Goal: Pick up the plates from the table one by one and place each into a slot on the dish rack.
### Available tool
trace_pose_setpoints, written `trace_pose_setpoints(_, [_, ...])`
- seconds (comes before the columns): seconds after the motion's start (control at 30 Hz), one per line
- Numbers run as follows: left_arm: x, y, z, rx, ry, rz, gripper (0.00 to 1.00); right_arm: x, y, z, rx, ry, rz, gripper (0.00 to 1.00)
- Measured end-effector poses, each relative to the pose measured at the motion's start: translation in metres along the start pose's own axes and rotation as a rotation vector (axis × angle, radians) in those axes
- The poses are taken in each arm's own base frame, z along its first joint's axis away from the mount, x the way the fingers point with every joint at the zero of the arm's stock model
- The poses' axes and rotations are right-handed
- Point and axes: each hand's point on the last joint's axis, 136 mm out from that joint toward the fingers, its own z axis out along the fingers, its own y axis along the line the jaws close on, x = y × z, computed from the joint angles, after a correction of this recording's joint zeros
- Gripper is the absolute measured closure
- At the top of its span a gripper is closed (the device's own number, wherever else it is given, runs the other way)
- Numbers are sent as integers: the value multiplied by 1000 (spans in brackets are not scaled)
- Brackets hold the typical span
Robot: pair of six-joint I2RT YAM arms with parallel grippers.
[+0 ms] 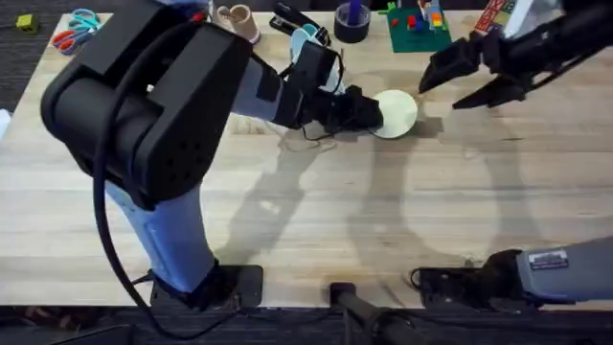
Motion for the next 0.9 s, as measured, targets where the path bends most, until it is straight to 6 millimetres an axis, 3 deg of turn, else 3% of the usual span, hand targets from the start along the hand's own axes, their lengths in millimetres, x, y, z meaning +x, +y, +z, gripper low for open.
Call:
trace_pose_setpoints(0.3, [0, 0, 0, 0, 0, 0, 960, -22, -17, 40, -53, 13, -35, 9])
trace_pose_setpoints(0.67, [0, 0, 0, 0, 0, 0, 959, -20, -25, 78, -132, 85, -1, 9])
trace_pose_setpoints(0.9, [0, 0, 0, 0, 0, 0, 960, -19, -10, 94, -150, 109, -49, 7])
